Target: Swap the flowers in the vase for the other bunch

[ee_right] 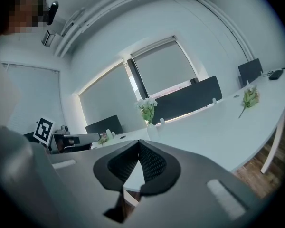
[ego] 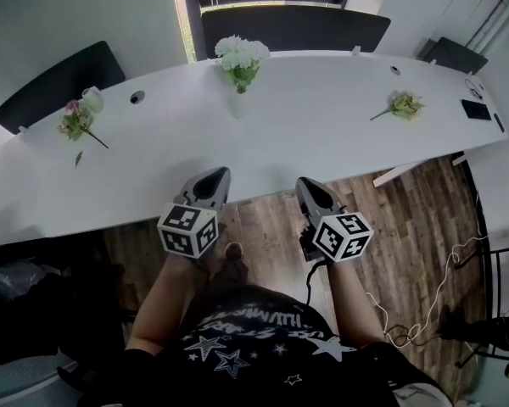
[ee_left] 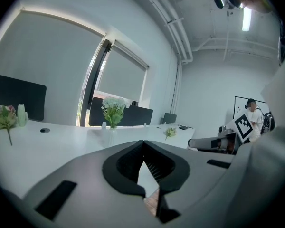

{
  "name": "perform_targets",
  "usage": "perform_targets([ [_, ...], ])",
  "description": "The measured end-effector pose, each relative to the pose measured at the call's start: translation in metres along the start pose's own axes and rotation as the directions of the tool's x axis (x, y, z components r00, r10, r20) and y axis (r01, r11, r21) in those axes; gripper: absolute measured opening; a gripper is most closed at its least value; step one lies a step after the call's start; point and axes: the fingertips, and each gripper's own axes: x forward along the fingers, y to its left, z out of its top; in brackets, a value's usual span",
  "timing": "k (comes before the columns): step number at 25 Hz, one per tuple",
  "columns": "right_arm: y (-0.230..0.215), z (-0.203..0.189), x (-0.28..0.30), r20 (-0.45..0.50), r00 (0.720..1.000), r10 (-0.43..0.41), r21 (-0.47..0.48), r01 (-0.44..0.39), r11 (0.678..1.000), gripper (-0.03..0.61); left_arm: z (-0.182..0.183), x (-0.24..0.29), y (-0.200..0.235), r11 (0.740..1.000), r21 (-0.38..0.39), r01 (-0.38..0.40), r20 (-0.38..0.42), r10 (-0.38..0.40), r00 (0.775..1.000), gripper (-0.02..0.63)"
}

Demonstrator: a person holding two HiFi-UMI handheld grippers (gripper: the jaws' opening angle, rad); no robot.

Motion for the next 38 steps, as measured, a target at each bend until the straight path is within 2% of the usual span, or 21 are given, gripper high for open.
perform_targets([
  [11, -0.018, 0.024, 0.070, -0.025, 0.999, -0.020, -0.013, 0.019, 1.000, 0.003, 0.020, 0.049, 0.055, 0.999, -0.038, 0.019, 0.000, -0.019, 1.000, 0.008],
  [19, -0.025, 0.031, 0.110, -0.053, 0.998, -0.025, -0.016, 0.024, 1.000, 0.003, 0.028, 0.080, 0.082, 0.998, -0.037, 0.042, -0.014, -0.043, 0.999, 0.008],
  [24, -0.030, 0.036, 0.125, -0.059, 0.998, -0.036, -0.012, 0.036, 0.999, 0.003, 0.030, 0.094, 0.095, 0.997, -0.060, 0.056, -0.015, -0.057, 0.998, 0.008],
  [38, -0.044, 0.052, 0.144, -0.028, 0.994, -0.101, -0.012, 0.101, 0.995, 0.003, 0.036, 0.129, 0.108, 0.990, -0.045, 0.131, -0.024, -0.132, 0.991, 0.008],
])
